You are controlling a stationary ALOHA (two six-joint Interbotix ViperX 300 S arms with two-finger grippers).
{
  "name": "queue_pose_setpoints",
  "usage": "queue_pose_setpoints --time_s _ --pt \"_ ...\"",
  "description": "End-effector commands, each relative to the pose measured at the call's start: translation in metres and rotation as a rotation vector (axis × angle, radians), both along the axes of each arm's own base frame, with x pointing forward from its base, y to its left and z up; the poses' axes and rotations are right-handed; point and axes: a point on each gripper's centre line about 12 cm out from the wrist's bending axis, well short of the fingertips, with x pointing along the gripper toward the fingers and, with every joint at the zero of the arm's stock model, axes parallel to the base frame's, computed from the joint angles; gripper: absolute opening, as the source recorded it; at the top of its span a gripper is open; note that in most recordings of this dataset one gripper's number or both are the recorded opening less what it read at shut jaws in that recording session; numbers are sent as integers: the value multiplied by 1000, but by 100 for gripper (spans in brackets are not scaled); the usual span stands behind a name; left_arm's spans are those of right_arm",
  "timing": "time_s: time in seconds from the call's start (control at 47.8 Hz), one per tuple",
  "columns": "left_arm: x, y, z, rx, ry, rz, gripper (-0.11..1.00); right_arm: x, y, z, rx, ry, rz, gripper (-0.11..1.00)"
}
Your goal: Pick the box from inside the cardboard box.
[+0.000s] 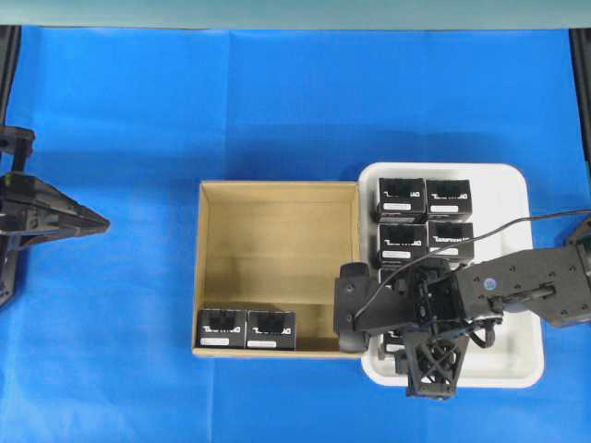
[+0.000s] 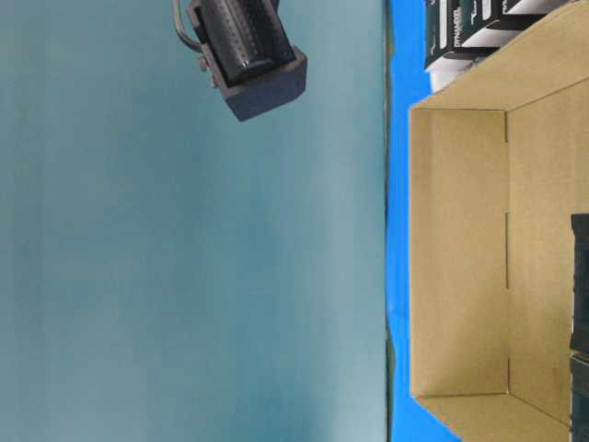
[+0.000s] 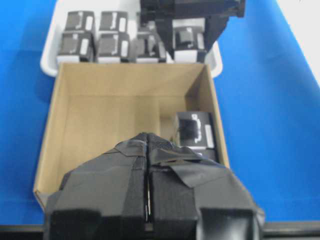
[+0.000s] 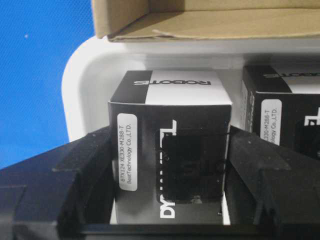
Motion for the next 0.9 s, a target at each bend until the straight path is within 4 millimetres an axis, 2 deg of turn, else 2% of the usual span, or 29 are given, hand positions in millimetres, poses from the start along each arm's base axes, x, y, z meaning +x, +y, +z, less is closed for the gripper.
queue_pose_setpoints --time_s 0.0,0.167,0.272,0.355,0.69,0.878 --pt "2 0 10 2 -25 -2 -7 2 -2 -2 0 0 -8 62" --pt "2 0 11 0 -26 -2 -7 2 -1 -1 7 2 -22 65" --pt "2 0 11 2 -26 -2 -7 3 -1 -1 11 6 -41 88" --pt "2 0 11 0 -26 -2 -7 4 0 0 13 4 -44 96" --pt "2 0 11 2 -26 -2 -7 12 2 11 22 -9 -50 95" --pt "2 0 11 2 -26 -2 -7 13 4 45 49 -24 -78 95"
